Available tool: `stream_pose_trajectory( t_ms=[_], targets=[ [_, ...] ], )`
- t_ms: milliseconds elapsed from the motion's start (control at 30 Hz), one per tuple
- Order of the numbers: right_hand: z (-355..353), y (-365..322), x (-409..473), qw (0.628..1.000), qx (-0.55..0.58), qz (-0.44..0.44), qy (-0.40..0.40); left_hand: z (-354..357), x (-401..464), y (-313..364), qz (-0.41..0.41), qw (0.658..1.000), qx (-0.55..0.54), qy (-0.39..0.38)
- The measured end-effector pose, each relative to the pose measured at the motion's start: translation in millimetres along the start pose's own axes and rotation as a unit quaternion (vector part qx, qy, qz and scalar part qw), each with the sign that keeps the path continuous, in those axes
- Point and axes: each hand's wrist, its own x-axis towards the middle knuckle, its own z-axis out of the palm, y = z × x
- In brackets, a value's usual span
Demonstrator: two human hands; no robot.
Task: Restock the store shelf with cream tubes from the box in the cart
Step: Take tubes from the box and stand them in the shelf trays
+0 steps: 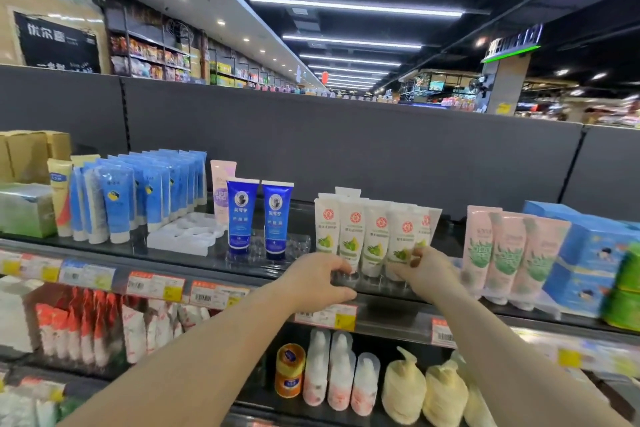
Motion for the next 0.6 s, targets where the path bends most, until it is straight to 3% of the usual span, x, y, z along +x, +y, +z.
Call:
stream_pose_trajectory(
  t_ms=[133, 233, 400, 600],
  targets=[
    [7, -1, -26, 0.983, 0.089, -0.031, 0.159, -5, -4, 4, 0.006, 0.998, -0.055, 0.016],
    [22, -16, -53, 0.973, 0.088, -0.094, 0.194, -5, -19, 0, 0.015, 0.995, -0.081, 0.052],
    [66, -73, -101, 0.968, 0.054, -0.182, 0.165, -25, -75, -37, 0.009, 0.992, -0.035, 0.118],
    [195, -190, -170, 0.966, 0.012, -0.257, 0.011, -104, -208, -174, -0.14, 0.97, 0.027, 0.199]
  ],
)
